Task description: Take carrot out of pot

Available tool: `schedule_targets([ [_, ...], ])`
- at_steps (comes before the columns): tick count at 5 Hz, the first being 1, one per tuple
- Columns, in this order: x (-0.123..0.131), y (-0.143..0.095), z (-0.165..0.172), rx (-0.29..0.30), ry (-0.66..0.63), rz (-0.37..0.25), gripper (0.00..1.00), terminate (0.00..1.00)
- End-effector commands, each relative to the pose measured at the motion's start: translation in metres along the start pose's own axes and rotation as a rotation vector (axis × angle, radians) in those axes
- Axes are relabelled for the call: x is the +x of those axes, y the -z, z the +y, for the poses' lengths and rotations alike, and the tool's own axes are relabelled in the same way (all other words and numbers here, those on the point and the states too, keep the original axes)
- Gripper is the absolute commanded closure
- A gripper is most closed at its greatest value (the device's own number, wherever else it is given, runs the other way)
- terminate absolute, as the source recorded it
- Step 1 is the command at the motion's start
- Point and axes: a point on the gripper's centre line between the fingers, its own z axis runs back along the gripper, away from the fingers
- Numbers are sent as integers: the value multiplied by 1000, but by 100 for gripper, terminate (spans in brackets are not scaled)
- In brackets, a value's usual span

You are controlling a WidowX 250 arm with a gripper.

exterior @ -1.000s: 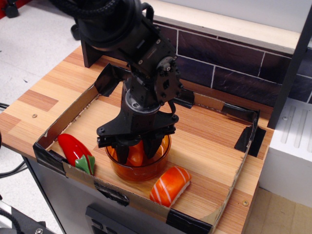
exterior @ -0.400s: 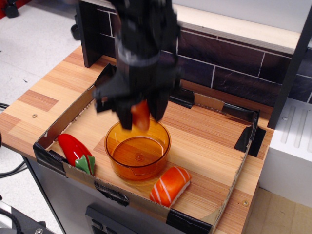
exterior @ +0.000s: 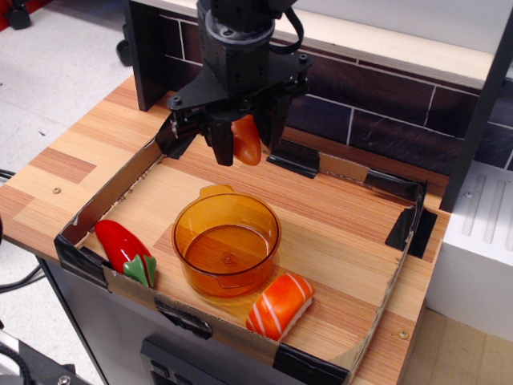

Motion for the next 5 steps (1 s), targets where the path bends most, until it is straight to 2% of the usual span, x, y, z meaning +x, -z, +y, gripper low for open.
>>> schedule_targets([
  [1, 41, 7, 18, 29, -64, -38, 100, 0],
  [3, 57, 37, 51, 138, -65, -45, 100, 0],
  [5, 51, 67, 57, 181, -64, -6, 100, 0],
])
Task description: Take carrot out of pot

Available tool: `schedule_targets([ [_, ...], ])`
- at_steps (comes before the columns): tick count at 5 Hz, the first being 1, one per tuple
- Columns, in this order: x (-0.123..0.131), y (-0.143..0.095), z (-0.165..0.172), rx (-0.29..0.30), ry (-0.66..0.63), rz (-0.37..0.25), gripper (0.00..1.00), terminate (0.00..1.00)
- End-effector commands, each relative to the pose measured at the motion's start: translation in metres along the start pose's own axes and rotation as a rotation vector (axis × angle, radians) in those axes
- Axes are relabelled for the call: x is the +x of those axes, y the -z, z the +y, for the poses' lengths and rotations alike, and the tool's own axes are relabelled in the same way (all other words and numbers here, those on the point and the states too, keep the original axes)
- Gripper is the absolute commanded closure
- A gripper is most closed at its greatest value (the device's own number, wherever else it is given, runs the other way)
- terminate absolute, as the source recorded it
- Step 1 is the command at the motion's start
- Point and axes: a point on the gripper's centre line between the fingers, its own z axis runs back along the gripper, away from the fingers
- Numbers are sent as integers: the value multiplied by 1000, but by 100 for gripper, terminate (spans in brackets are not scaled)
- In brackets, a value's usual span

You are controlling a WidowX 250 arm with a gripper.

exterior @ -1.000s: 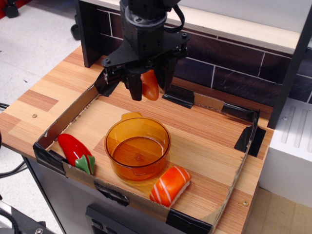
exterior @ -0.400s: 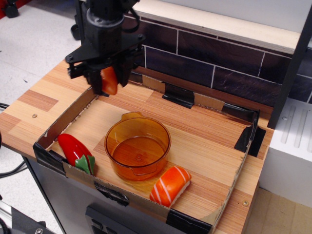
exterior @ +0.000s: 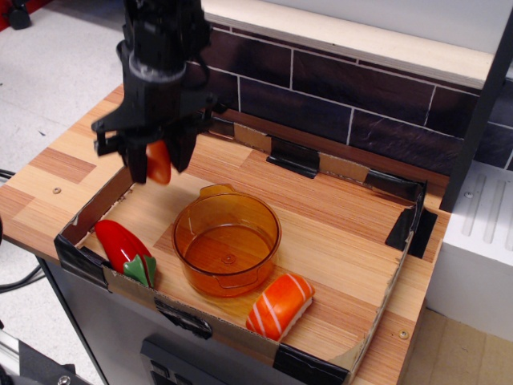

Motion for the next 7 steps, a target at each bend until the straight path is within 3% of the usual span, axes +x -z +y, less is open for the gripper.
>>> schedule_targets([
  [1, 4, 8, 0, 8, -55, 21, 0, 0],
  [2, 7, 5, 1, 17, -78, 50, 0, 0],
  [3, 11, -16, 3, -12, -117, 25, 0, 0],
  [5, 23, -94, 11, -128, -198, -21, 0, 0],
  [6, 20, -117, 10, -160, -176, -2, 0, 0],
  [7, 20, -117, 10, -160, -176, -2, 0, 0],
])
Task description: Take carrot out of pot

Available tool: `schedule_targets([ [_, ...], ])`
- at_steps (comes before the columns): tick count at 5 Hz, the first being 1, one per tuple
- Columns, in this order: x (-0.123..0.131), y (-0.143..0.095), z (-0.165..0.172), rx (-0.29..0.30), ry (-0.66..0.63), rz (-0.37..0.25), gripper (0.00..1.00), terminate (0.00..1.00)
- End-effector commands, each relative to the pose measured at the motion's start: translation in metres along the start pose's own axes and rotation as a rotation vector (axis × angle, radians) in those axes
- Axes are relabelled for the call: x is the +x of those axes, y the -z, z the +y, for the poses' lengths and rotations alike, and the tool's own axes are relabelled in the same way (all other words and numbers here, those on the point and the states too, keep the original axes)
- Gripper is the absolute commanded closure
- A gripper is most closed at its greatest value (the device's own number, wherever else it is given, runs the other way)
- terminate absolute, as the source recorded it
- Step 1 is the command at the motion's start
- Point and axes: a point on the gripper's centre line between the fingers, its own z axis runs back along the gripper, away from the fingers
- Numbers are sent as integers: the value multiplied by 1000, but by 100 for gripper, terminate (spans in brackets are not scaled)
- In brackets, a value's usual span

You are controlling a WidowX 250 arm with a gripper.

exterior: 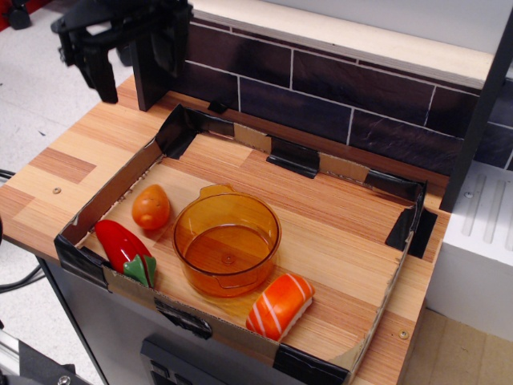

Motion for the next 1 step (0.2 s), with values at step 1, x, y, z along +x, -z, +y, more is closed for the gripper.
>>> schedule_targets([
  [1, 0, -17, -2, -45, 1, -30, 0, 100],
])
